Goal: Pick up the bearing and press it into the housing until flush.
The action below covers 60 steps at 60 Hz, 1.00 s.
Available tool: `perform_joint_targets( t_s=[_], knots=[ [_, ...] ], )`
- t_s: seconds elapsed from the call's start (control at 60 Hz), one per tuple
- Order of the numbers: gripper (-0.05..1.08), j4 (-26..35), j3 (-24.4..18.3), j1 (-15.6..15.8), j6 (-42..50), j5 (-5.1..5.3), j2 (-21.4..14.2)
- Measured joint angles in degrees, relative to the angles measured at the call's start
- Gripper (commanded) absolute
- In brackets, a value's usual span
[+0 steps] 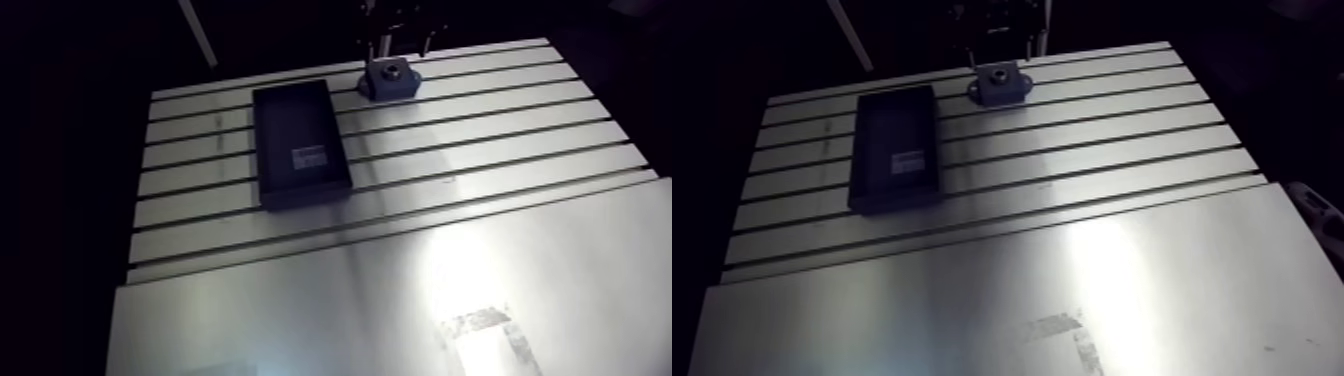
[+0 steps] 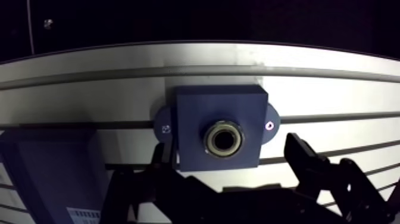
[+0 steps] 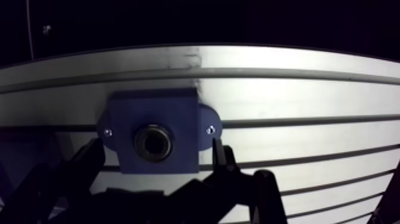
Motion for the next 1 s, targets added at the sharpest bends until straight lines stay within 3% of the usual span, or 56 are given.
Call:
perform_joint_targets(
  t_s=[0.133, 0.167, 0.217, 0.233, 0.3, 0.517, 1.0],
  knots=[
    [0.36, 1.5, -1.3, 0.1, 0.3, 0.09, -0.4],
    [0.57, 2.2, -1.8, 0.1, 0.4, 0.13, -0.6],
    [0.66, 3.4, -2.7, 0.1, 0.6, 0.18, -0.7],
    [0.78, 3.8, -2.9, 0.1, 0.6, 0.19, -0.8],
    [0.86, 5.2, -3.9, 0.0, 0.8, 0.23, -1.0],
    [1.06, 7.3, -5.4, -0.1, 0.6, 0.26, -1.3],
    [1.07, 8.6, -5.7, 0.0, 0.3, 0.29, -1.1]
  ],
)
